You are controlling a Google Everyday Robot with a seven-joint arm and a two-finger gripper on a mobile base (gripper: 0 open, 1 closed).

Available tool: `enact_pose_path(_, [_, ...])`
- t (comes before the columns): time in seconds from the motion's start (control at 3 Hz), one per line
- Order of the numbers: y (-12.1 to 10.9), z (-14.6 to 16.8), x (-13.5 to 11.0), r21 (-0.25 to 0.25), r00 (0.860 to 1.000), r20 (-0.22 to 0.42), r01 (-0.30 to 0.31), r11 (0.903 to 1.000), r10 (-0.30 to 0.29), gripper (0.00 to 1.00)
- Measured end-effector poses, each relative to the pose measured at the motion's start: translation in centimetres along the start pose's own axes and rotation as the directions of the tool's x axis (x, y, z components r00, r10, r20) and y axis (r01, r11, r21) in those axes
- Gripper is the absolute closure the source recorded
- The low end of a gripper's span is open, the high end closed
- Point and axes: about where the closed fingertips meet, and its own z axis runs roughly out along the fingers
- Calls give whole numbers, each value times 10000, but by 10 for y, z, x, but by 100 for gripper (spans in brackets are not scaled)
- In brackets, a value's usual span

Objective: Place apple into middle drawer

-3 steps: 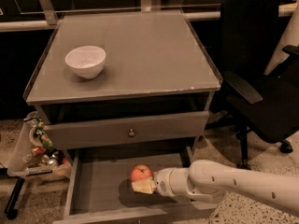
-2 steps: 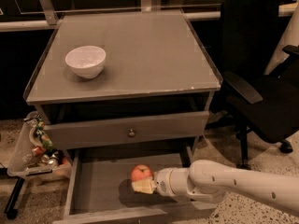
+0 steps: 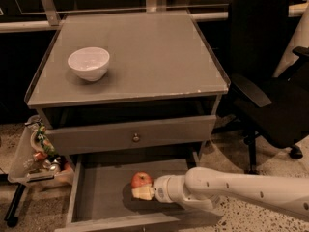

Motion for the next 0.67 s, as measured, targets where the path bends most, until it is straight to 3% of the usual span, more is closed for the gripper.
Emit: enact_pose_path(0.67, [-34, 34, 11, 514, 9995, 320, -81, 9986, 64, 100])
